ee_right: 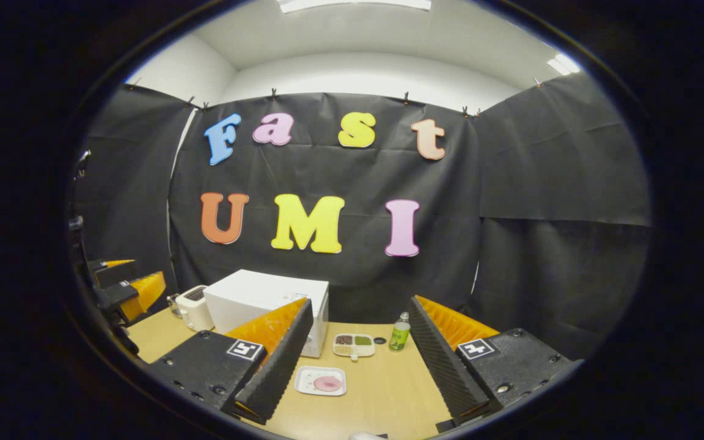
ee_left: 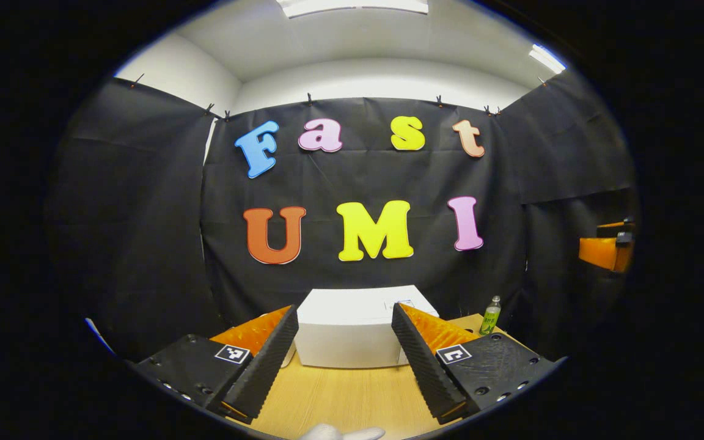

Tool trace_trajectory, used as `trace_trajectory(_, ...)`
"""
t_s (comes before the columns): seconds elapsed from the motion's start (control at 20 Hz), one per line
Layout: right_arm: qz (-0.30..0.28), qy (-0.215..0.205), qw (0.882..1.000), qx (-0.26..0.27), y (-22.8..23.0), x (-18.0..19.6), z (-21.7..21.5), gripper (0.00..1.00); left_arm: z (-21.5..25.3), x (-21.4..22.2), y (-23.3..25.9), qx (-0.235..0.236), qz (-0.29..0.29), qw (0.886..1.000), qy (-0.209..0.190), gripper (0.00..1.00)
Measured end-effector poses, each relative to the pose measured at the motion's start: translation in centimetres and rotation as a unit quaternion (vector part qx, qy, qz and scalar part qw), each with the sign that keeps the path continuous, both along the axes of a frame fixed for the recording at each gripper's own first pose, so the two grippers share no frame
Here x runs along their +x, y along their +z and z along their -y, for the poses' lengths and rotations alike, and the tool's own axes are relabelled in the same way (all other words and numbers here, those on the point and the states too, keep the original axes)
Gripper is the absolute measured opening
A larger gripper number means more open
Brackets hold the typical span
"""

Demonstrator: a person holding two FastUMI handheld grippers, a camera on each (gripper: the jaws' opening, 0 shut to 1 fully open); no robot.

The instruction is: Open the microwave oven with the left hand, put the food in, and close the microwave oven.

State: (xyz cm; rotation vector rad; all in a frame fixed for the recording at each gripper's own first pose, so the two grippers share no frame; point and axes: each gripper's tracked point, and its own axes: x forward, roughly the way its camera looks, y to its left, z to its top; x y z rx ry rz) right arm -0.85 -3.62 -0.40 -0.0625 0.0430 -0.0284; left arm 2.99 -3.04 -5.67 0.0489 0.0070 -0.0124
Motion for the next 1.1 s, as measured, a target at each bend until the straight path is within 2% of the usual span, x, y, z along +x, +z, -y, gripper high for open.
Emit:
trace_trajectory(0.05,-0.002,-0.003,1.0,-0.003,0.2,0.1,0.8,1.0,1.1,1.0,-1.2,-0.002,-0.001,1.0,-0.007,0.95)
trace_trajectory(0.1,-0.004,-0.006,1.0,-0.003,0.4,0.4,1.5,0.92,2.4,1.9,-2.6,-0.006,-0.006,1.0,-0.015,0.95)
trace_trajectory(0.15,-0.007,-0.008,1.0,-0.001,0.6,0.6,2.3,1.0,3.6,3.0,-4.1,-0.009,-0.011,1.0,-0.022,0.95)
trace_trajectory(0.4,-0.026,-0.024,0.999,-0.013,0.3,1.8,6.3,1.0,9.3,8.7,-11.8,-0.006,-0.052,0.998,-0.046,0.94)
trace_trajectory(0.55,-0.037,-0.027,0.998,-0.037,-0.4,2.6,7.8,1.0,11.6,13.1,-16.0,-0.003,-0.064,0.997,-0.043,0.95)
trace_trajectory(0.6,-0.038,-0.024,0.998,-0.041,-0.6,3.0,8.1,0.92,12.1,14.7,-17.6,0.0,-0.07,0.997,-0.038,0.95)
trace_trajectory(0.65,-0.042,-0.021,0.998,-0.044,-1.0,3.4,8.3,0.92,12.6,16.2,-18.8,0.001,-0.076,0.996,-0.035,0.95)
trace_trajectory(0.7,-0.046,-0.017,0.998,-0.045,-1.6,3.8,8.4,1.0,13.0,18.0,-19.8,0.004,-0.077,0.996,-0.033,0.95)
trace_trajectory(0.75,-0.049,-0.012,0.998,-0.042,-1.9,4.3,8.6,0.96,13.3,19.7,-20.8,0.005,-0.078,0.997,-0.03,0.95)
trace_trajectory(0.95,-0.059,-0.01,0.998,-0.03,-3.3,6.2,9.4,1.0,13.8,24.4,-25.8,0.005,-0.098,0.995,-0.013,0.95)
trace_trajectory(1.0,-0.065,-0.01,0.997,-0.029,-3.8,6.6,9.5,0.96,13.8,25.4,-26.4,0.003,-0.1,0.995,-0.011,0.95)
trace_trajectory(1.1,-0.075,-0.011,0.997,-0.032,-4.8,7.2,9.8,1.0,13.6,26.9,-27.4,0.007,-0.104,0.994,0.0,0.9)
